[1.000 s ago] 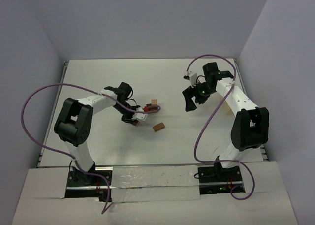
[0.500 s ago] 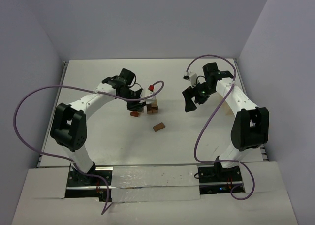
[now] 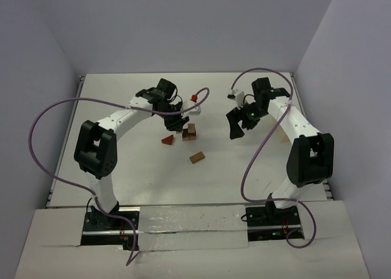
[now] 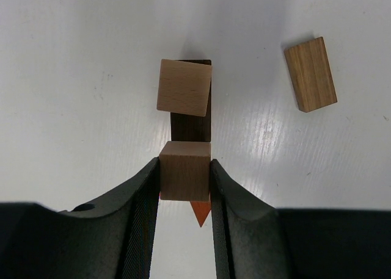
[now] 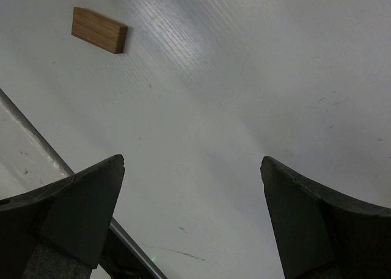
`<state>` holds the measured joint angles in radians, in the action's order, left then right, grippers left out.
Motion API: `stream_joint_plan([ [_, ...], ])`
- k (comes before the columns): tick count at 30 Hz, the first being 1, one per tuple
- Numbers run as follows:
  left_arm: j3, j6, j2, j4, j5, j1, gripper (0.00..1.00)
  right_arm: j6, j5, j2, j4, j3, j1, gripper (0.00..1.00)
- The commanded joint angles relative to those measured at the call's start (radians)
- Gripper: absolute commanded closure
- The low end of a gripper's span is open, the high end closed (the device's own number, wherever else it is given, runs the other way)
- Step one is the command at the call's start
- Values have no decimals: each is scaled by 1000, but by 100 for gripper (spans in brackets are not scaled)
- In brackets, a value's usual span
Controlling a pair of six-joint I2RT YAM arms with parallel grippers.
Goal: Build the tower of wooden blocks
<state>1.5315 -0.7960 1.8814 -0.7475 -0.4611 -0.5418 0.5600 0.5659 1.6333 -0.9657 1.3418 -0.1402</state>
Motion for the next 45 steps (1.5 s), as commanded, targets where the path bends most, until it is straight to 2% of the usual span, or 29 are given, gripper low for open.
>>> stream_joint_plan([
  [1, 55, 35, 7, 24, 9, -15, 98, 11, 5, 2, -14, 33, 2, 0],
  [9, 56, 56, 20, 34, 14, -34, 94, 11, 10, 4, -14, 29, 2, 0],
  [45, 108, 64, 71, 32, 22, -63, 88, 11, 15, 11, -18, 31, 2, 0],
])
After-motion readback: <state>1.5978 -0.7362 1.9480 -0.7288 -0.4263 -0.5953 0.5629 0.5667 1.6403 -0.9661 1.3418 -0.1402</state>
